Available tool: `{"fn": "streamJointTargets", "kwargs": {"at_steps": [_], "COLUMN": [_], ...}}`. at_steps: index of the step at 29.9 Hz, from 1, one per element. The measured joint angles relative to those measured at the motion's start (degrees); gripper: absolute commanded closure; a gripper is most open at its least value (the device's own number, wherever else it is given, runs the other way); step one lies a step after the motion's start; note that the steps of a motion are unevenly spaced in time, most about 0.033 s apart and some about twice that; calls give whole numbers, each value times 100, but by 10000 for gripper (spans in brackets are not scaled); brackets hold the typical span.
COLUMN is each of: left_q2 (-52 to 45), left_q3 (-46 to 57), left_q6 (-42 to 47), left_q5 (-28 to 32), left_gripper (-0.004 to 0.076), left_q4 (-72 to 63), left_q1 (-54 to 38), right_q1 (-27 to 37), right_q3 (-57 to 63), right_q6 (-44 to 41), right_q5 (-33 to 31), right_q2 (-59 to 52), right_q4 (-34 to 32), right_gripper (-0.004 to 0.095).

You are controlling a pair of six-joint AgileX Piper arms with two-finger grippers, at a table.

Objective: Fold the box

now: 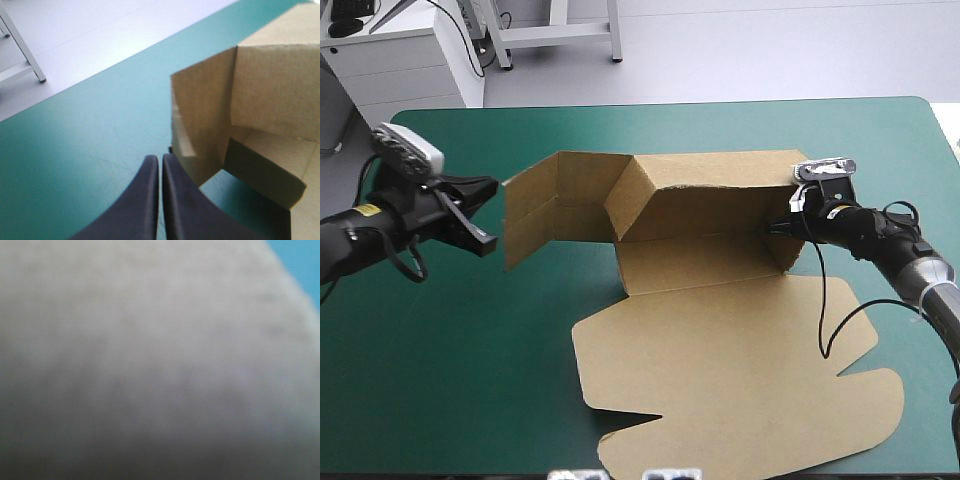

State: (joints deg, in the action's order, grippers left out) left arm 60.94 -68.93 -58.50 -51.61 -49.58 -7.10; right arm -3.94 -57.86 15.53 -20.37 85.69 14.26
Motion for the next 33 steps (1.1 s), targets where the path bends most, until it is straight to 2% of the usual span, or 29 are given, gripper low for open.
{"fn": "streamJointTargets", "kwargs": {"at_steps": [2,6,13,16,19,30,33], "left_q2": [0,57,722,1058,1268,1592,1603], "left_q3": [0,0,-6,-6,-6,-1,-1], "left_q6": [-429,-704,-589,-529,-510,-507,-536], "left_q5": [-370,-775,-926,-904,-882,-558,-540], "left_gripper": [711,711,712,717,720,720,720], "left_q4": [-762,-1792,-2027,-1984,-1943,-1993,-1987], "left_q1": [-840,-1861,-2092,-2096,-2096,-2096,-2096], "right_q1": [0,0,0,0,0,0,0], "right_q3": [-30,-85,-122,-227,-540,-2555,-2904], "right_q6": [-43,-145,-261,-363,-617,-814,-954], "right_q5": [-52,-160,-256,-535,-1112,-4245,-4690], "right_q2": [0,0,0,0,0,130,208], "right_q4": [-70,-209,-335,-407,-607,-1045,-1034], "right_gripper": [924,924,924,924,924,924,924]}}
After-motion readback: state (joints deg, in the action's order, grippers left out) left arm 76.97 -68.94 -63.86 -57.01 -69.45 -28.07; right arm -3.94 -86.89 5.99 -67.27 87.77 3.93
